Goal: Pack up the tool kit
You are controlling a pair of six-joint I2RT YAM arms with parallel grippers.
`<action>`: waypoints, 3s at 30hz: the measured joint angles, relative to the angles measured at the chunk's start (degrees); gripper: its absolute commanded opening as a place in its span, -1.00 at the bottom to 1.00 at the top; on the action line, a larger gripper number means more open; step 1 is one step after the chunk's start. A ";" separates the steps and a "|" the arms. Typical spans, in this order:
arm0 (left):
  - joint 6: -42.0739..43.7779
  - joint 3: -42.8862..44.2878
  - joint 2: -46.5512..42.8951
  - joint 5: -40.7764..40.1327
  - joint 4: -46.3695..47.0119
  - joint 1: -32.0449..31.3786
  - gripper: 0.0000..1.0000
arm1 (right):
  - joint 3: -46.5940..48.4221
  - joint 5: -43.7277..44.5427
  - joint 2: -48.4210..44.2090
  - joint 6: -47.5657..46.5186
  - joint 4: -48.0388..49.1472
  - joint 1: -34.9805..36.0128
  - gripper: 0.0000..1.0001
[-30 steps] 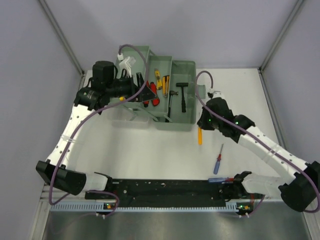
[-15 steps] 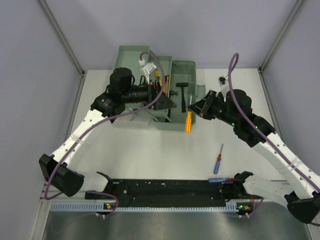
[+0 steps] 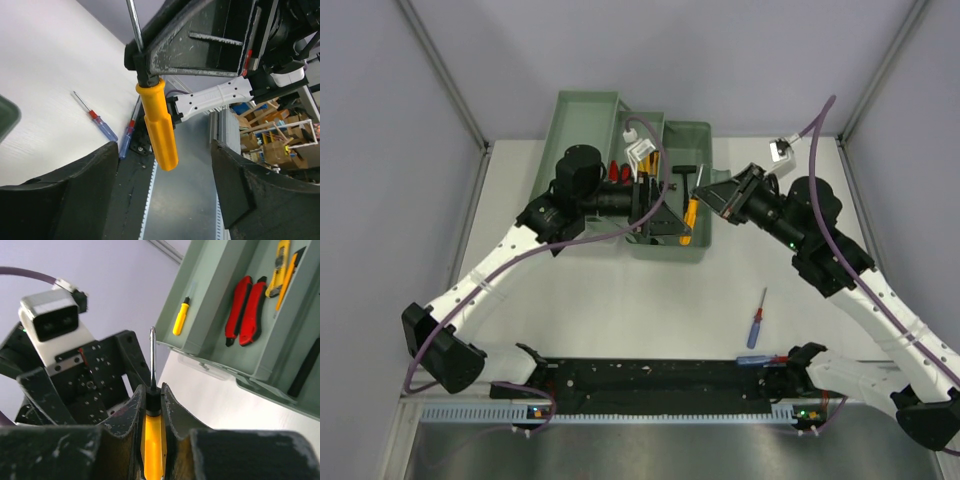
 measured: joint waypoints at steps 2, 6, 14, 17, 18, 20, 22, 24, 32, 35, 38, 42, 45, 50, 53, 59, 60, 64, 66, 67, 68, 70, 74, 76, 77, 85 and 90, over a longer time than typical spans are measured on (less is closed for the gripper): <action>-0.50 -0.31 0.02 0.04 0.20 -1.07 0.32 | -0.04 -0.44 0.00 0.87 1.42 0.00 -1.00; -1.03 -0.35 0.04 0.37 0.68 -2.25 -0.19 | -0.52 -0.87 0.00 1.90 3.28 0.00 -1.00; -0.22 -0.33 0.15 -2.23 -0.94 -2.32 -1.00 | -1.22 -0.52 -0.04 2.82 4.09 -0.26 -0.40; 0.72 -0.11 0.15 -4.83 -2.32 -2.43 -1.00 | -1.33 -0.07 -0.04 3.04 3.50 -0.26 0.28; 1.27 0.17 0.15 -6.05 -3.06 -2.47 -1.00 | -1.46 0.37 -0.09 3.17 3.30 -0.26 0.41; 2.73 1.51 0.20 -8.79 -5.57 -2.43 -1.00 | -1.57 1.99 -0.15 3.04 1.68 -0.26 0.52; 4.96 4.33 0.59 -12.98 -9.73 -2.21 -1.00 | -2.23 4.15 -0.70 2.89 0.52 -0.26 0.53; 7.06 7.72 1.22 -17.33 -13.77 -1.31 -1.00 | -3.13 6.97 -2.08 2.78 -1.70 -0.26 0.50; 11.96 15.80 6.03 -24.50 -25.86 15.80 -1.00 | -4.66 19.74 -7.43 3.93 -12.20 -0.26 0.40; 14.80 18.34 8.57 -29.92 -29.97 18.40 -1.00 | -6.91 22.86 -8.17 5.38 -15.43 -0.33 0.37; 17.75 20.35 11.06 -35.58 -32.74 19.08 -1.00 | -9.22 24.76 -8.22 6.95 -19.04 -0.42 0.36; 20.74 22.03 15.04 -42.62 -34.29 19.78 -1.00 | -11.39 25.97 -8.24 8.50 -22.75 -0.70 0.35; 22.32 23.10 18.40 -47.15 -35.10 20.06 -1.00 | -11.78 26.21 -8.31 8.90 -24.26 -0.74 0.33; 24.35 25.57 24.28 -52.72 -35.54 20.41 -0.77 | -12.28 27.08 -8.39 11.02 -26.75 -1.44 0.33; 24.41 27.34 26.45 -54.77 -36.33 20.48 -0.36 | -13.53 27.28 -8.11 12.66 -29.38 -2.91 0.35; 24.09 31.06 27.41 -56.74 -38.05 20.50 0.22 | -18.71 24.79 -3.39 15.23 -33.22 -7.78 0.35; 23.93 31.65 27.41 -56.89 -38.34 20.50 0.23 | -19.74 24.44 -2.51 15.58 -33.75 -8.24 0.35; 23.63 33.68 27.39 -56.92 -38.99 20.50 0.25 | -22.71 23.71 -0.44 16.06 -35.34 -9.64 0.32; 23.23 34.53 27.15 -56.08 -39.15 20.50 0.27 | -23.50 23.50 0.24 16.02 -35.76 -10.36 0.31; 23.04 34.77 26.88 -55.47 -39.26 20.50 0.28 | -23.74 23.50 0.48 15.96 -35.82 -10.54 0.30; 22.75 34.84 26.27 -54.58 -39.36 20.50 0.29 | -24.02 23.50 0.85 15.78 -36.13 -10.80 0.29; 22.49 34.86 24.79 -52.65 -39.67 20.50 0.30 | -24.39 23.43 1.38 15.63 -36.41 -11.06 0.29; 22.18 34.86 20.44 -46.29 -39.74 20.50 0.31 | -25.31 22.91 3.23 15.17 -36.98 -11.28 0.26; 21.94 34.86 17.99 -42.77 -39.71 20.50 0.32 | -25.77 22.71 4.46 15.06 -37.27 -11.32 0.25; 21.73 34.86 16.70 -40.81 -39.69 20.50 0.32 | -26.05 22.62 5.09 15.08 -37.42 -11.39 0.25; 20.74 33.70 10.51 -30.99 -39.21 20.50 0.34 | -29.20 21.64 6.49 15.74 -38.53 -11.50 0.23; 20.06 31.76 9.38 -28.15 -39.10 20.50 0.33 | -29.68 21.05 7.91 15.72 -39.06 -11.50 0.23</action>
